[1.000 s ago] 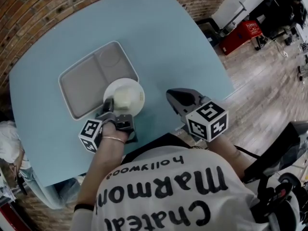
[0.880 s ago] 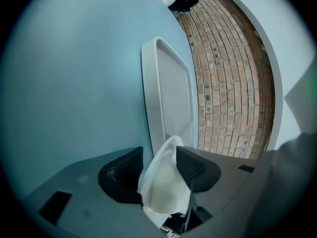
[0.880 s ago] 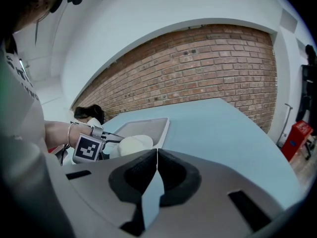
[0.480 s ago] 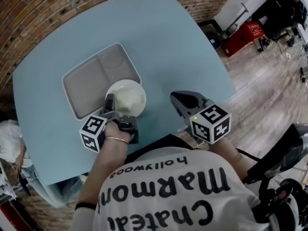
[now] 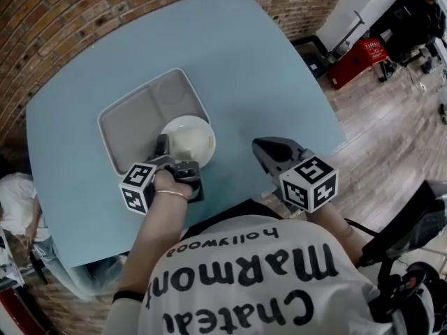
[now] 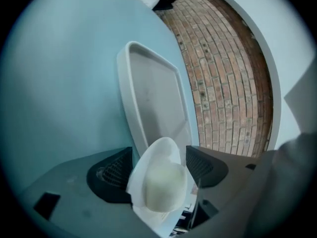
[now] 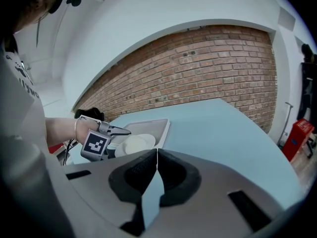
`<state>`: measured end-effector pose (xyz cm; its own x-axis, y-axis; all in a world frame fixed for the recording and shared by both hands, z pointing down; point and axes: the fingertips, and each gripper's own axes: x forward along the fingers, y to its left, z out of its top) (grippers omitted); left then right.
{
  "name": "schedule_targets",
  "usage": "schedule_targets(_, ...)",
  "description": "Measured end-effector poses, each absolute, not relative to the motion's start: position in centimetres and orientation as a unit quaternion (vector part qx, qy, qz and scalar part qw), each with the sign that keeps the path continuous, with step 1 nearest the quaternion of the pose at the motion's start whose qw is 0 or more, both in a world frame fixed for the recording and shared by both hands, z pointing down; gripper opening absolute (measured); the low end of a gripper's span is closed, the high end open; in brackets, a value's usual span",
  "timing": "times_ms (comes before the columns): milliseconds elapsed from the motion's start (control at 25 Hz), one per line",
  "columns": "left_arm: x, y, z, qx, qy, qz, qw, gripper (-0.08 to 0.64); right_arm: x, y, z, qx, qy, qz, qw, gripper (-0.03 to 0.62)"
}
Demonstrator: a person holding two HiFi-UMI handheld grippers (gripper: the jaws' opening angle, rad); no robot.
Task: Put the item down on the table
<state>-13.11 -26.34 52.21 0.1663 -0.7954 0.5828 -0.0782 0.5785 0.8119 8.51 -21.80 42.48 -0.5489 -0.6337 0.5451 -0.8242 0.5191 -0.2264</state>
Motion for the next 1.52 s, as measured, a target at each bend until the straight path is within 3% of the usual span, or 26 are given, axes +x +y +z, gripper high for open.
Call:
schedule_targets(320, -12.6, -27.5, 51.8, 0.452, -0.618, -0.150, 0.625, 0.327, 9.5, -22.7, 42.2, 0.430, -0.849, 0.238, 0.194, 0.012)
schedule_targets(680, -13.5, -26.6, 52.5, 0.337, -0.582, -0.255, 0.695, 0.327, 9.3, -22.8, 42.1, 0.423, -0.853, 0.243, 0.187, 0.012)
schedule_targets(960, -14.8, -27.1, 52.1, 0.295, -0.572, -0.322, 0.694, 0.327, 8.7, -23.1, 42.1, 0.413, -0.858, 0.242, 0.187, 0.012)
schedule_targets(1520, -15.6, -25.3, 51.5, 0.332, -0.560, -0.315, 0.691, 0.327, 7.4, -22.6, 41.5, 0.392, -0.870, 0.231, 0.189, 0.012)
